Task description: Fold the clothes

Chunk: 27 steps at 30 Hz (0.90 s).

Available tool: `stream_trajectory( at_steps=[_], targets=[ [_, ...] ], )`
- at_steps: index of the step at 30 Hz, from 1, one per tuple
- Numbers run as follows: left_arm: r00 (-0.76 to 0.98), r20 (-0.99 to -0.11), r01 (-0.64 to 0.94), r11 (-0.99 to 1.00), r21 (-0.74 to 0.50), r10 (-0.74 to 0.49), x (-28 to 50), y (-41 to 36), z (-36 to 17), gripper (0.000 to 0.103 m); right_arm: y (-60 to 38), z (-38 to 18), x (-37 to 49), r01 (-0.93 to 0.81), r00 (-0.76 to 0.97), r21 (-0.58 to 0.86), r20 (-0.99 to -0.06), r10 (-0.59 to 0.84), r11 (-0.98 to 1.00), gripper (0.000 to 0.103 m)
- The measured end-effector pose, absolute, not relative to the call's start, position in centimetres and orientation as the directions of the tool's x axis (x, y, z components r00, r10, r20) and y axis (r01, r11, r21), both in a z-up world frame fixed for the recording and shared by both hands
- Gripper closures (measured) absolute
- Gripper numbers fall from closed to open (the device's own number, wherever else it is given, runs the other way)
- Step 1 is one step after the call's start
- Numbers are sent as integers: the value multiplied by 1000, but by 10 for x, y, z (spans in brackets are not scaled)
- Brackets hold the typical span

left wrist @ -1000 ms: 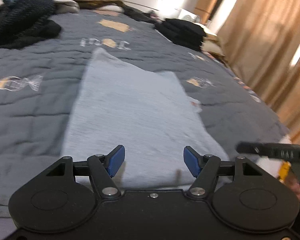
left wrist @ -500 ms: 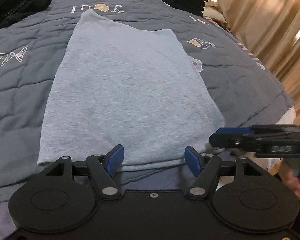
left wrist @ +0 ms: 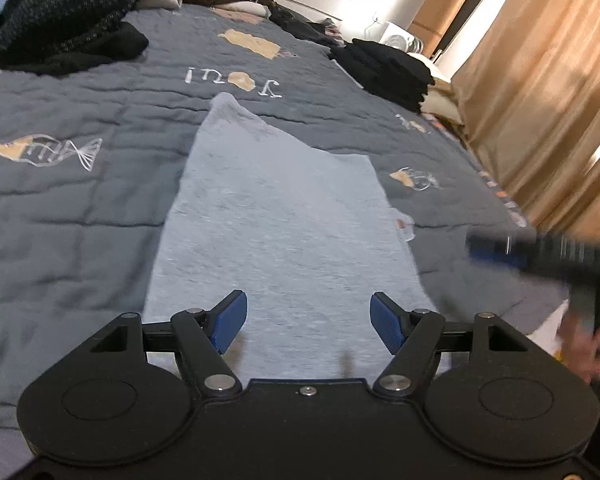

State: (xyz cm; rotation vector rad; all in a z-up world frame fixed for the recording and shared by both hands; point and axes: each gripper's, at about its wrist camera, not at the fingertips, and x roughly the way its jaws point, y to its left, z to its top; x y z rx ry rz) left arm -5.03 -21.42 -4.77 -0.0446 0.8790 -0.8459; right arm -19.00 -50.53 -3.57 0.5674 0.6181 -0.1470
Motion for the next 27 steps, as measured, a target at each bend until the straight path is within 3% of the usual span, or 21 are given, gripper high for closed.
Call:
stream_trajectory(
  at_steps=[14, 25, 27],
  targets=[
    [361, -687, 598, 722, -348, -631, -33, -210, -57, 35, -559, -61, -62, 282, 815, 390, -579, -5, 877, 54],
    [364, -690, 585, 730, -353, -626, -31, -208, -58, 34, -555, -89, -31, 243, 783, 358, -621, 36, 901, 54],
    [364, -690, 588, 729, -351, -626, -32, -209, -57, 32, -552, -94, -28, 244, 764, 357, -644, 48, 902, 59]
  ],
)
